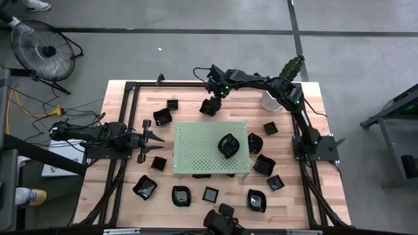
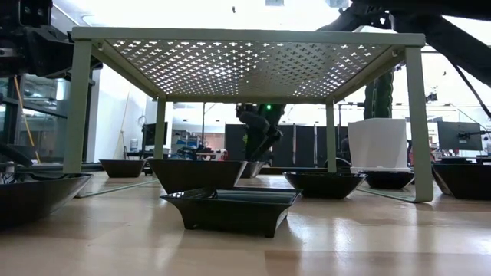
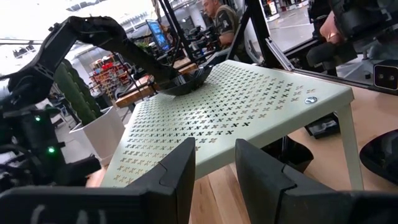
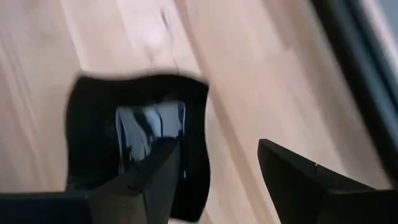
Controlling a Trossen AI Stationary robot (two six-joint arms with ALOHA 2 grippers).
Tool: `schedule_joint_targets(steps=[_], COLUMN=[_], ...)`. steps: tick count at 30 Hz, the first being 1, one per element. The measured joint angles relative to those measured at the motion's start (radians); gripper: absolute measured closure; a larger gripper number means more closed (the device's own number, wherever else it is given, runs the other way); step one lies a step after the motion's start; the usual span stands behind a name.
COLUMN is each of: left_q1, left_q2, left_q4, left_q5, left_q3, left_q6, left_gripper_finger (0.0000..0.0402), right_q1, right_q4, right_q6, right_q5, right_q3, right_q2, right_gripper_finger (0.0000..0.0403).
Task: Pick & Place Mini shaped plates
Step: Put the black wave square shaped bowl on the shelf
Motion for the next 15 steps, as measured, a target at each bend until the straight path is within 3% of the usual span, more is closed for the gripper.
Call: schedule_joint_targets(steps=[15], left_q1=[0.000], left_q2=[0.000], left_q4=[0.000], left_q5=[0.000], left_q3=[0.000], left_q6=[0.000], left_gripper_finger=[0.0291], right_q1=[0.003], right_q4=[-0.010], right_q6=[0.002], right_q5=[-0.017], right_q3=[0.000], right_q2=[0.027], right_gripper_finger=[0.0199])
